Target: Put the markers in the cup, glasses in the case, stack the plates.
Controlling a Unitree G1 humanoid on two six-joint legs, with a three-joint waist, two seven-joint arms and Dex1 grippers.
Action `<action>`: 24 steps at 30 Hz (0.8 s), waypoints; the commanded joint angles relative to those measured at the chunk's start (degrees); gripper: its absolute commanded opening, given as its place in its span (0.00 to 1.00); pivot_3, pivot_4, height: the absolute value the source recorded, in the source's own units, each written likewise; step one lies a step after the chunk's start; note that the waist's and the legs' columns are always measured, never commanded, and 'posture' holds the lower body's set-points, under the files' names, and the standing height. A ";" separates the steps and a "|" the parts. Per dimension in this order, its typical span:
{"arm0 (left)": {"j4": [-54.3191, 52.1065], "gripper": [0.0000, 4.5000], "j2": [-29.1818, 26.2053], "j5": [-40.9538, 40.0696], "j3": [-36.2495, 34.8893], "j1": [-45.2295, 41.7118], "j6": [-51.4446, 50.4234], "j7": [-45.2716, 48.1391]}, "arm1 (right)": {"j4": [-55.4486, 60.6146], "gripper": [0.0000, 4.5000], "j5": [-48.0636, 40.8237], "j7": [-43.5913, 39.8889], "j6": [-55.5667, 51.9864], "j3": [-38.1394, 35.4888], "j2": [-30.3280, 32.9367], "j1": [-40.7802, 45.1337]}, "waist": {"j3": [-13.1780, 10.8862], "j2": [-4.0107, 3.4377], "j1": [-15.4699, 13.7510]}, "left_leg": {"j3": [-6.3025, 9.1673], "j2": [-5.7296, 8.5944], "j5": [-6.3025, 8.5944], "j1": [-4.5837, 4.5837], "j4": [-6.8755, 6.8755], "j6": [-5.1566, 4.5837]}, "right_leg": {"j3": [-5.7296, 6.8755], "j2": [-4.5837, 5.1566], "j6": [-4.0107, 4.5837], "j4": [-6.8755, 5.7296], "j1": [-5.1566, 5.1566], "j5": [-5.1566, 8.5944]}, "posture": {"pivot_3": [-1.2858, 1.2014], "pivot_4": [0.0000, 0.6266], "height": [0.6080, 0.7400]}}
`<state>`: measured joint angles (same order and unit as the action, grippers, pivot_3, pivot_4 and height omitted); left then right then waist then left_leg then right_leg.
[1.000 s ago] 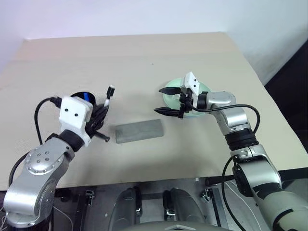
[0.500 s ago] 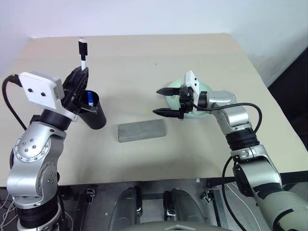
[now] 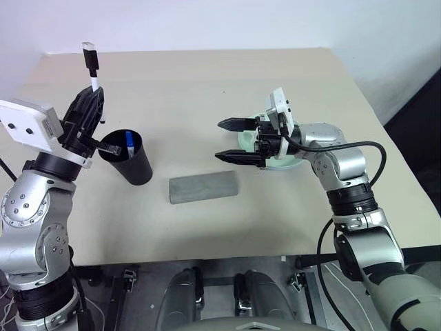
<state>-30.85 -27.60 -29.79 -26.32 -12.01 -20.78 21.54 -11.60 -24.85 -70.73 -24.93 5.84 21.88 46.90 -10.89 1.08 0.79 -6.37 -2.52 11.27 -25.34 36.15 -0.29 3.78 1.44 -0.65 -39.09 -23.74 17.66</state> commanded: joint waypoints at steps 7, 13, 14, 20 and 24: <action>4.93 0.00 -1.99 -3.64 -3.40 2.97 4.12 5.42 | 1.84 1.00 1.23 0.45 1.64 0.19 0.77 -0.73 | 0.00 0.00 0.07 | 0.00 0.00 0.00 0.00 -0.01 0.00 | 0.00 0.00 0.01 0.00 -0.02 0.00 | 0.52 0.24 0.81; 7.46 0.00 -3.20 0.48 -1.63 5.66 7.39 6.74 | 1.42 1.00 1.95 0.70 2.42 0.44 0.89 -0.78 | 0.00 0.00 0.07 | -0.01 0.00 0.00 0.00 -0.01 0.00 | 0.00 0.02 0.01 0.00 -0.02 0.00 | 0.52 0.24 0.81; 7.66 0.00 -3.13 0.59 -1.61 5.71 7.58 6.63 | 1.36 1.00 2.02 0.73 2.49 0.41 0.89 -0.74 | 0.00 0.00 0.07 | 0.00 0.00 0.00 0.00 -0.01 0.00 | 0.01 0.01 0.01 0.00 -0.03 0.01 | 0.52 0.24 0.81; 9.38 0.00 -3.15 1.36 -1.40 5.85 7.89 6.57 | 1.00 1.00 2.33 0.97 2.86 0.34 0.88 -0.64 | 0.00 0.00 0.05 | 0.00 0.00 0.01 0.00 -0.01 0.00 | 0.00 0.04 0.01 0.00 -0.02 0.00 | 0.52 0.24 0.81; 10.22 0.00 -3.09 1.83 -1.26 6.23 7.67 6.33 | 0.88 1.00 2.57 1.20 3.13 0.24 0.89 -0.69 | 0.00 0.00 0.06 | 0.00 -0.01 0.00 0.00 -0.02 0.00 | 0.01 0.04 0.02 0.00 -0.03 0.01 | 0.52 0.24 0.81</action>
<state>-20.27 -30.05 -28.44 -27.50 -5.92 -14.25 27.95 -11.57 -22.11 -69.72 -22.88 6.49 22.41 45.73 -10.89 1.07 0.85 -6.37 -2.53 11.27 -25.35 36.13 -0.29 3.79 1.48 -0.63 -39.08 -23.77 17.67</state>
